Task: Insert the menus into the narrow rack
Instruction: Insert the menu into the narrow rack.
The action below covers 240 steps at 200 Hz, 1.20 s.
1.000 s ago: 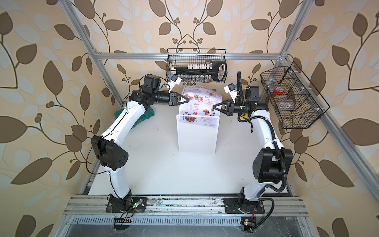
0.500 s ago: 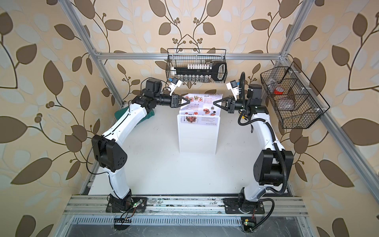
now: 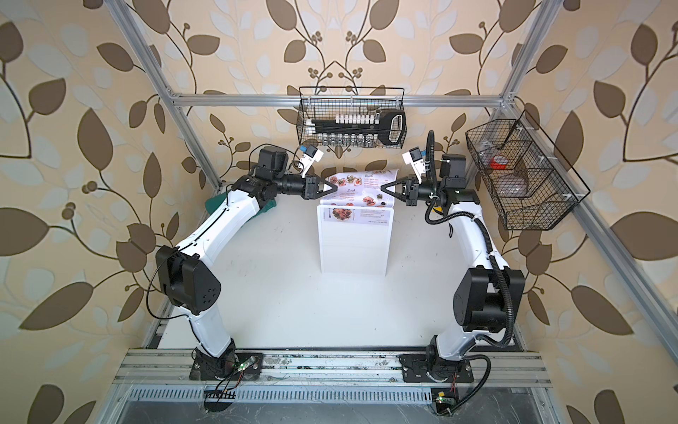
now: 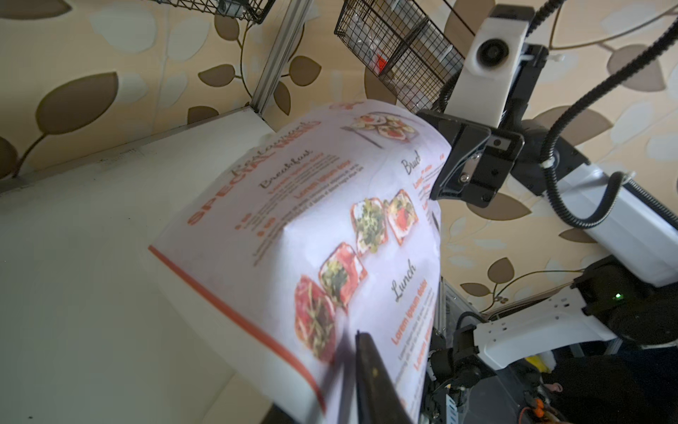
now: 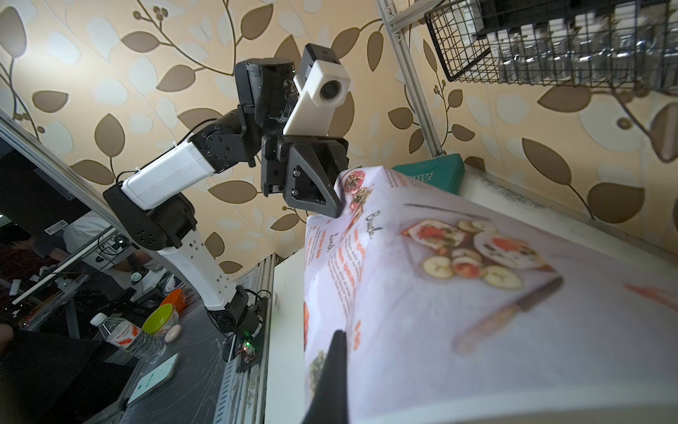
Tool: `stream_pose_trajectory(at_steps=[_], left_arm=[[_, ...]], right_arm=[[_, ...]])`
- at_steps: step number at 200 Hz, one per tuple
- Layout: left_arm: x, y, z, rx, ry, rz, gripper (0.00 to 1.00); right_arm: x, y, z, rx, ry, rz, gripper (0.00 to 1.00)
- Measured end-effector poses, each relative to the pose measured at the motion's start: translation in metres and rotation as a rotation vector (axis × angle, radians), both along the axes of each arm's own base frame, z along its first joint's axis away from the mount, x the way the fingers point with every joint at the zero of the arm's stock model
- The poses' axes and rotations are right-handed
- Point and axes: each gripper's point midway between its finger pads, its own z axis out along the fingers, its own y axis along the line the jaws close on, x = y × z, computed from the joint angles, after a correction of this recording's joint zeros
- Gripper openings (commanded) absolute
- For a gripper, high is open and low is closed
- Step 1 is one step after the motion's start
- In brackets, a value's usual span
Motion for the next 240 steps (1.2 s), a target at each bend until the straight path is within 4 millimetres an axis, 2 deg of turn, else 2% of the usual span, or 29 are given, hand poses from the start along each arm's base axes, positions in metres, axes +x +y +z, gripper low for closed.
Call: stream_pose_trajectory(at_steps=[21,61,70,87,103,138,166,191,209,240], left_arm=[[0.000,0.001,0.002,0.005,-0.013,0.006,0.42],[-0.004,0.002,0.007,-0.017,-0.013,-0.019,0.51],[-0.006,0.001,0.008,-0.022,-0.013,-0.031,0.51],[-0.009,0.000,0.009,-0.029,-0.012,-0.047,0.48],[-0.010,0.000,0.009,-0.033,-0.009,-0.057,0.49],[-0.012,0.000,0.007,-0.025,-0.006,-0.060,0.54],[-0.014,0.001,0.009,-0.023,-0.017,-0.063,0.55],[-0.016,0.001,0.014,-0.026,-0.030,-0.065,0.56],[-0.016,0.001,0.018,-0.031,-0.042,-0.068,0.56],[-0.019,0.000,0.026,-0.044,-0.056,-0.082,0.56]], right_arm=[[0.001,0.000,-0.001,-0.004,0.000,-0.007,0.10],[0.001,0.000,0.000,-0.001,0.001,-0.004,0.19],[0.001,0.002,0.001,0.001,-0.001,-0.001,0.17],[0.000,0.005,0.004,0.006,-0.003,0.010,0.05],[-0.002,0.007,0.004,0.004,-0.018,0.021,0.01],[-0.005,0.008,-0.001,-0.004,-0.025,0.030,0.00],[-0.007,0.007,-0.014,-0.010,-0.008,0.033,0.01],[-0.010,0.007,-0.017,-0.015,-0.005,0.040,0.08],[-0.013,0.008,-0.017,-0.016,-0.007,0.042,0.20],[-0.014,0.008,-0.010,-0.006,-0.010,0.047,0.29]])
